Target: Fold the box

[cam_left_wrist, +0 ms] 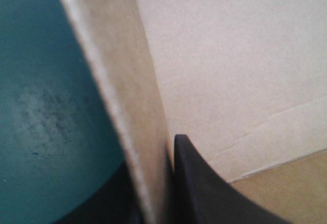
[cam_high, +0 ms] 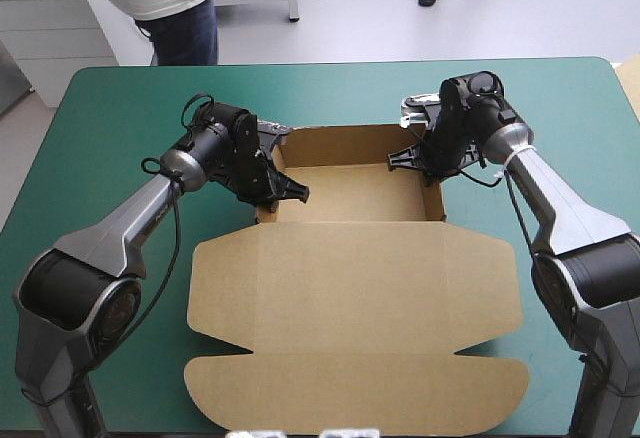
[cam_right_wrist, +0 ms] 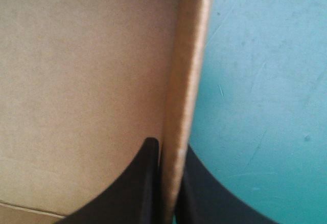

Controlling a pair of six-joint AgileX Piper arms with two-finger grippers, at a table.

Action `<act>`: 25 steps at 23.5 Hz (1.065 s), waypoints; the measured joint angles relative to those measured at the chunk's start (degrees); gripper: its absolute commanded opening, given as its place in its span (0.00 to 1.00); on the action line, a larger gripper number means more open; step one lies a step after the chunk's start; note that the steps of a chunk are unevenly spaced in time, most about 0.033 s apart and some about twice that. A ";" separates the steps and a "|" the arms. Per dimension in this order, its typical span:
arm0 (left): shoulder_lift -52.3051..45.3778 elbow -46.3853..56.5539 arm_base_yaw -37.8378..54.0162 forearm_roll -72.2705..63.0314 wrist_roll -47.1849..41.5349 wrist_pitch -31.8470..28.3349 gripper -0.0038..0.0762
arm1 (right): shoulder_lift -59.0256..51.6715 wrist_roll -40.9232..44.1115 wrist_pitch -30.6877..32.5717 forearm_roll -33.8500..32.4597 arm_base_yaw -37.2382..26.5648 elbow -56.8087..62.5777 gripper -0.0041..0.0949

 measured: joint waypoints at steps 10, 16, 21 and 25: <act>0.00 0.00 0.71 -3.35 4.36 1.46 0.91 | 0.00 -1.97 -0.69 2.97 0.80 -0.22 0.88; -1.38 -0.05 0.71 -3.37 4.36 1.46 0.91 | -0.29 -1.62 -0.69 4.08 0.80 -0.23 0.88; -3.22 -3.41 0.71 -3.05 5.13 1.62 0.91 | -2.65 -1.57 -0.69 0.93 0.80 -1.71 0.88; -6.16 -7.38 0.71 -3.18 5.19 1.76 0.84 | -6.10 -1.18 -0.55 0.53 0.80 -3.95 0.88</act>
